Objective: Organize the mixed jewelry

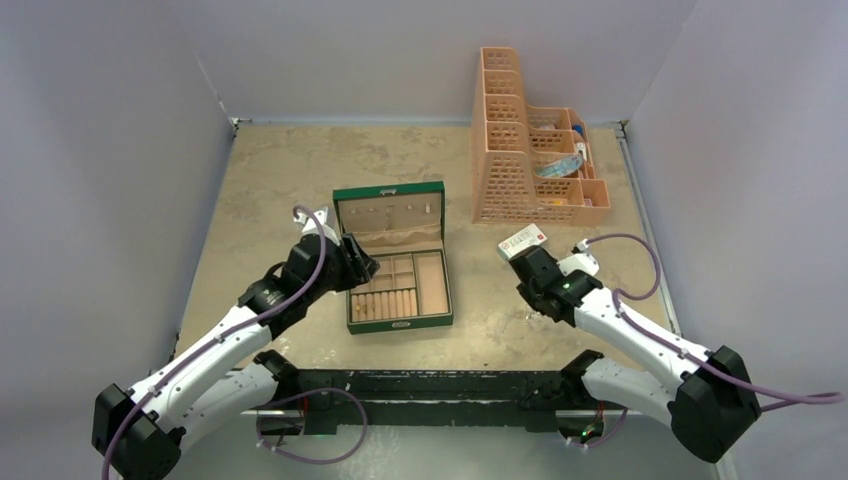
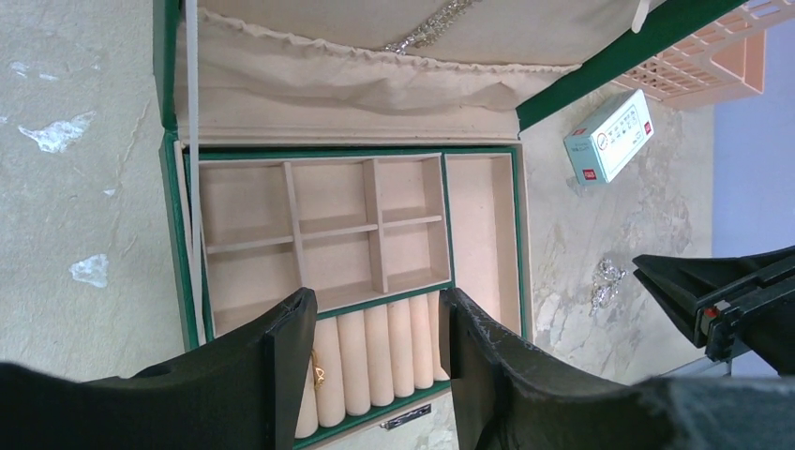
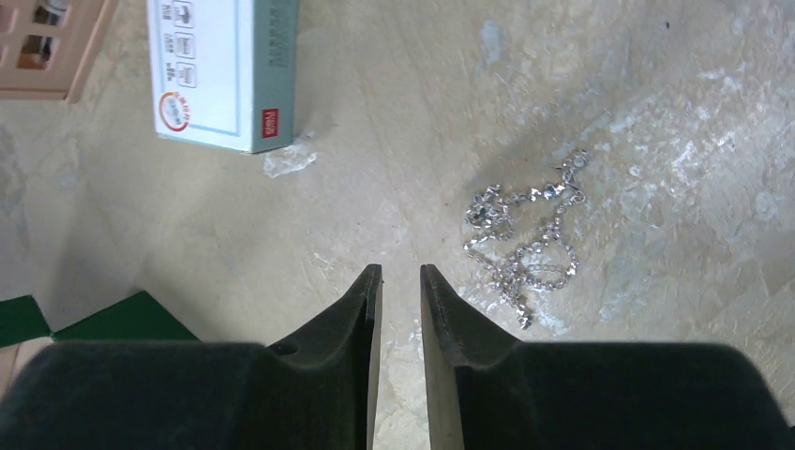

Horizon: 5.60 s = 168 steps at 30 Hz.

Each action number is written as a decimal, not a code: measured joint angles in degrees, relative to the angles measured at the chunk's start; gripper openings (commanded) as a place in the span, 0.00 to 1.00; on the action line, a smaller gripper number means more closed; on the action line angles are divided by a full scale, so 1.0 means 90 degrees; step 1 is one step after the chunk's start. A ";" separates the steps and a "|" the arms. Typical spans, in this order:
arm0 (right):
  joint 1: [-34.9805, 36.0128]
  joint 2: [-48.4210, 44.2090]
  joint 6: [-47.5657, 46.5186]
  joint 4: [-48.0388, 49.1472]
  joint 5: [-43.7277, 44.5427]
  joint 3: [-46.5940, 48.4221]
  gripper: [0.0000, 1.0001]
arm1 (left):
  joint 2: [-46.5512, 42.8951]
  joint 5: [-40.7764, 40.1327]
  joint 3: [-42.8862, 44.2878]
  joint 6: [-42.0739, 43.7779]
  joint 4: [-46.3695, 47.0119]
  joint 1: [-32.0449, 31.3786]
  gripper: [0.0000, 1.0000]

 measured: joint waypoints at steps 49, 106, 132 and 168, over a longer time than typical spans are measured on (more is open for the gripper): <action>-0.0534 0.1549 0.0906 0.0308 0.0359 0.0114 0.31 | 0.0313 -0.0172 -0.0027 0.0248 0.0423 0.0000 0.50; -0.0578 0.2278 0.0685 0.0267 0.0073 0.0379 0.00 | 0.0308 -0.0170 -0.0027 0.0248 0.0384 0.0000 0.50; -0.0583 0.0673 0.0090 0.0270 -0.0231 0.0663 0.00 | 0.1637 0.2414 -0.0010 0.1095 0.2562 -0.0090 0.47; -0.1030 0.1008 0.1149 0.0352 -0.0605 -0.0308 0.37 | 0.1715 0.2220 0.0143 0.1035 0.2657 -0.0090 0.47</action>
